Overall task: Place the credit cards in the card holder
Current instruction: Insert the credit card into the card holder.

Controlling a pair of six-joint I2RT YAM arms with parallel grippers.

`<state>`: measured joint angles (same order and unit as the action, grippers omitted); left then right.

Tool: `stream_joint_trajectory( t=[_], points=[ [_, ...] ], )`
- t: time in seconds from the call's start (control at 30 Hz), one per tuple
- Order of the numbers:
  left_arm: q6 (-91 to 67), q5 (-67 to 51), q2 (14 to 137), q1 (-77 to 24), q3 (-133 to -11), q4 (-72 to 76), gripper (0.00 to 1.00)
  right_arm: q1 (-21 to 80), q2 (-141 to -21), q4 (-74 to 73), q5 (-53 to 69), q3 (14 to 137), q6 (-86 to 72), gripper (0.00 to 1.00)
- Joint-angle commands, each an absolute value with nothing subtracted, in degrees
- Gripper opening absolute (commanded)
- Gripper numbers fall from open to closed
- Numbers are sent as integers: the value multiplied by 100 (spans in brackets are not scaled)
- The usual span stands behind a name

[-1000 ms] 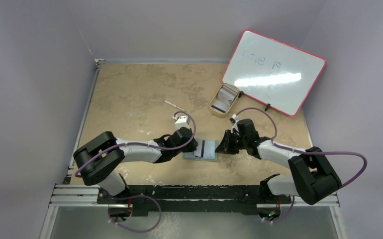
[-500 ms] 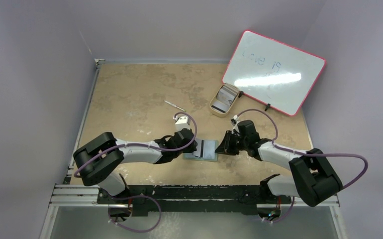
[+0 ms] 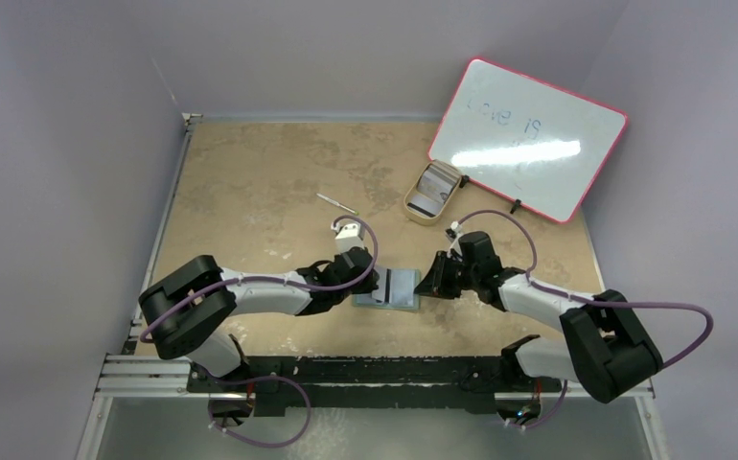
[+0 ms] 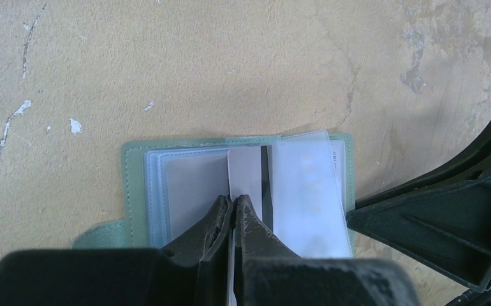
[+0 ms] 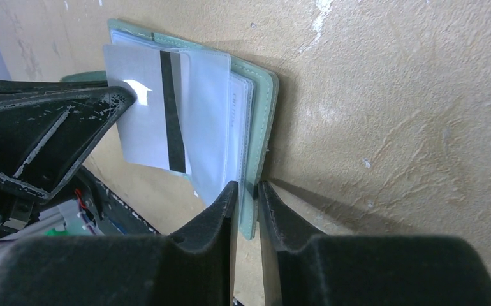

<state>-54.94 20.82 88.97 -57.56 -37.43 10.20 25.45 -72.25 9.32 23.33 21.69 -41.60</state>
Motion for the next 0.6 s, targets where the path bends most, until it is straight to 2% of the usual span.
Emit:
stream_joint_trajectory(
  t=[0.0, 0.43, 0.57],
  points=[
    [-5723, 2021, 8945, -5783, -3618, 1071, 0, 2577, -7209, 1179, 2609, 2218, -4227, 19],
    [-6252, 2002, 9009, -5779, -3299, 1722, 0, 2584, -6425, 638, 2178, 2361, -4433, 32],
    [-6354, 1999, 9058, -5790, -3268, 1783, 0, 2585, -6546, 708, 2171, 2360, -4433, 32]
  ],
)
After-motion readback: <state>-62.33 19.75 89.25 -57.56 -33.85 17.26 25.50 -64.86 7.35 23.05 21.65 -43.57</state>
